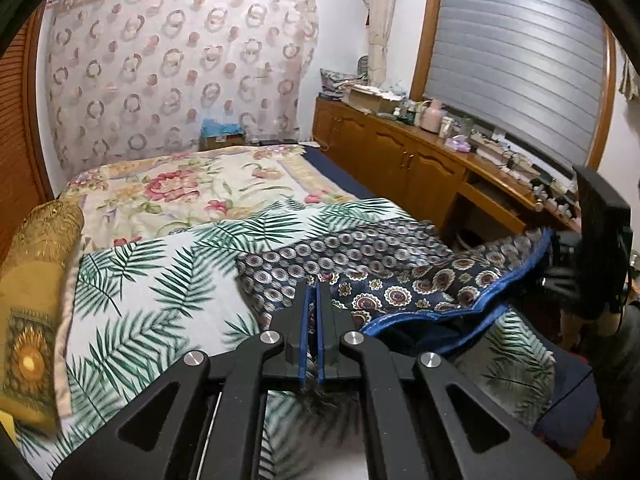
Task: Fold small clothes
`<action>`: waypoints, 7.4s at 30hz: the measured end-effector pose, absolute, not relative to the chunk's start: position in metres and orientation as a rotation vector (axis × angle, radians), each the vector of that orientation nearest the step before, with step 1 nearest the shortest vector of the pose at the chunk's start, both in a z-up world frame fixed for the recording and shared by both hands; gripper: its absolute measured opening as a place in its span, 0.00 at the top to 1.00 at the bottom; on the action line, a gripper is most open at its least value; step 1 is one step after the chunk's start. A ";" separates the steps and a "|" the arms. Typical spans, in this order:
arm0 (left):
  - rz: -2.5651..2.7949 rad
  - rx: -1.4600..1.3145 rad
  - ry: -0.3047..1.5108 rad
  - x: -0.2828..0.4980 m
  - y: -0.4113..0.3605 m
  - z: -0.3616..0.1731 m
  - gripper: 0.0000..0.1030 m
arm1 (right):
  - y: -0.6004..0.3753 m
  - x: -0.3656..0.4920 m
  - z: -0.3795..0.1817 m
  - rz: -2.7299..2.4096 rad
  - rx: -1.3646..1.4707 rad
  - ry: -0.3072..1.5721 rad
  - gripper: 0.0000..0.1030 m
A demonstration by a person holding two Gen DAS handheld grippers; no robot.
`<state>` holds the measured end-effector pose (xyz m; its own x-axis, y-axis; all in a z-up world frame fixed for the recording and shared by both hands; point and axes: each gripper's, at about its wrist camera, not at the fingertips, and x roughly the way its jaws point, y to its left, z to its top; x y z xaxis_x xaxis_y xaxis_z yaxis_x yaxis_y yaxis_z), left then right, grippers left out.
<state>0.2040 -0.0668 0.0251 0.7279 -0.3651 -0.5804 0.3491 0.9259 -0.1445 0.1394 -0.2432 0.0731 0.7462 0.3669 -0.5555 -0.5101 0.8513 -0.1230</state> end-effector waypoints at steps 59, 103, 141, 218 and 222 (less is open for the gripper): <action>-0.332 -0.008 0.894 0.339 -0.050 -0.058 0.29 | -0.258 0.247 0.098 0.268 -0.155 0.655 0.19; -0.285 -0.068 0.562 0.252 0.023 0.064 0.94 | -0.213 0.211 0.144 0.637 -0.177 0.459 0.91; 0.333 -0.289 0.590 0.157 0.257 -0.042 0.94 | 0.125 0.437 0.137 0.909 -0.585 0.352 0.32; -0.019 -0.035 0.424 0.073 0.017 0.043 0.13 | -0.147 0.027 0.048 0.338 -0.029 0.267 0.18; -0.020 -0.034 0.425 0.073 0.017 0.042 0.13 | -0.156 0.029 0.042 0.330 -0.023 0.266 0.18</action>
<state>0.0734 0.0170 0.0423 0.9108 -0.0261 -0.4119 0.0118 0.9992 -0.0373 0.0286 -0.1561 0.0420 0.9115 0.3171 -0.2621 -0.3232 0.9461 0.0207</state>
